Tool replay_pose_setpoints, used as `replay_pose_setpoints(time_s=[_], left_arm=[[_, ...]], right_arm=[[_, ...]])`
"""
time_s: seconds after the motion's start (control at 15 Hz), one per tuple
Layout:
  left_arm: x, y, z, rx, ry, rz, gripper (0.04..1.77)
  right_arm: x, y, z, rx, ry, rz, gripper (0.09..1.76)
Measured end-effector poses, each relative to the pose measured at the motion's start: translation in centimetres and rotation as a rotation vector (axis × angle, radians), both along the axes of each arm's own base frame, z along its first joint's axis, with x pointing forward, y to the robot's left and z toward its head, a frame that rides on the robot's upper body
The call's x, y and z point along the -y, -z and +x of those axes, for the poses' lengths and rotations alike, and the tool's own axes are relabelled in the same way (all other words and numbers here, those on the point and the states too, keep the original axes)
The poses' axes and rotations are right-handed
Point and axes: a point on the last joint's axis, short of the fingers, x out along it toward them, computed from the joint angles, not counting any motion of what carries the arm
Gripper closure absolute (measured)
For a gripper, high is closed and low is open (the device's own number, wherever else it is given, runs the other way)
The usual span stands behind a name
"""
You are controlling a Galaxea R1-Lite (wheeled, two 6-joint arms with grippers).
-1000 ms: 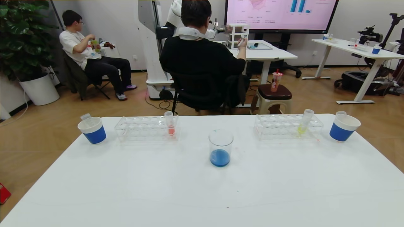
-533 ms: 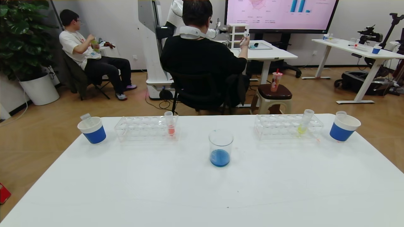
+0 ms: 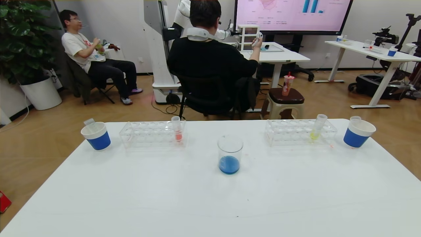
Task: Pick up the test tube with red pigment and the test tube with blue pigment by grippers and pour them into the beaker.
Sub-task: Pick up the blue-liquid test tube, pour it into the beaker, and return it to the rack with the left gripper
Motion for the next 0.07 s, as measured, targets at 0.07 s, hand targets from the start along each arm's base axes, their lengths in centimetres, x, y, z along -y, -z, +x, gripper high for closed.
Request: replay_pose_setpoints(time_s=[0.07], left_arm=[[0.00, -0.01, 0.00, 0.001, -0.001, -0.014, 0.06]], right_arm=[[0.00, 0.00, 0.00, 0.000, 0.000, 0.000, 0.11]])
